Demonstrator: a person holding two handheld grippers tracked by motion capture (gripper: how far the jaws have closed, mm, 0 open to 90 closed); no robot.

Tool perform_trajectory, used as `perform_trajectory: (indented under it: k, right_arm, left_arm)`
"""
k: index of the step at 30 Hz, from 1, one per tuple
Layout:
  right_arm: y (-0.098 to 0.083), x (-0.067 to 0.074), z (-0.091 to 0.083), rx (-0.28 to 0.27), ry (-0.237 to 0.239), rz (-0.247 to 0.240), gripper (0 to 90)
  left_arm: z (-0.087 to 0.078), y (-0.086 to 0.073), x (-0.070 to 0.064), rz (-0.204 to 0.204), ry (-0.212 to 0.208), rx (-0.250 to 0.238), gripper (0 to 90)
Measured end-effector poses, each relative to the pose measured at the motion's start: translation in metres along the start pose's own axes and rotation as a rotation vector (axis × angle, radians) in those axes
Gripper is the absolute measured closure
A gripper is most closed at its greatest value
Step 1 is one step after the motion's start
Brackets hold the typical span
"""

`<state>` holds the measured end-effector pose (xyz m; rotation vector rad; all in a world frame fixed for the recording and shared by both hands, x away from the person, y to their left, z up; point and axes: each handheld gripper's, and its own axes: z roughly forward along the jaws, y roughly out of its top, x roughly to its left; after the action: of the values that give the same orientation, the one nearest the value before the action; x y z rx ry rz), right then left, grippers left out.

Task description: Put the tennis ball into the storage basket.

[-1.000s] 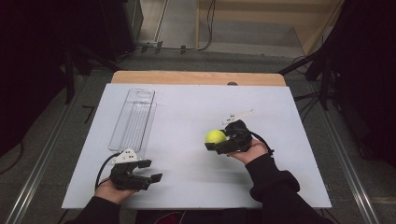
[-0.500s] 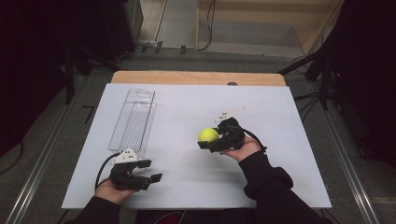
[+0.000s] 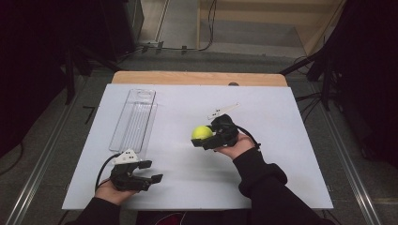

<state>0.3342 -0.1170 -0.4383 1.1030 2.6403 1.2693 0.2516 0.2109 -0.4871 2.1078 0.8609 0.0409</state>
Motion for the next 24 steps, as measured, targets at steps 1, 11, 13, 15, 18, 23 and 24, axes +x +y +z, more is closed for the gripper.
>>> perform_trajectory:
  k: [1,11,13,15,18,23,24]
  right_arm:
    - [0.001,0.000,0.001,-0.002,0.000,-0.003,23.2]
    - [0.010,0.002,0.009,0.002,0.006,-0.015,23.2]
    - [0.011,0.002,0.010,-0.002,0.008,-0.020,23.2]
    - [0.013,0.003,0.011,-0.004,0.006,-0.022,23.2]
    - [0.015,0.005,0.013,-0.006,0.004,-0.029,23.2]
    - [0.017,0.005,0.018,-0.002,0.014,-0.023,23.2]
    - [0.018,0.005,0.019,-0.003,0.017,-0.024,23.2]
  left_arm:
    - [0.000,0.000,0.000,0.000,-0.001,-0.002,26.4]
    - [0.000,0.000,0.000,0.001,0.001,0.000,26.4]
    - [0.000,0.000,0.001,0.000,-0.001,-0.001,26.4]
    - [0.000,0.000,0.001,0.000,0.001,-0.003,26.4]
    - [-0.001,0.000,0.001,-0.003,0.007,-0.012,26.4]
    - [-0.001,0.000,0.001,-0.002,0.007,-0.012,26.4]
    - [-0.001,0.000,0.001,-0.002,0.007,-0.012,26.4]
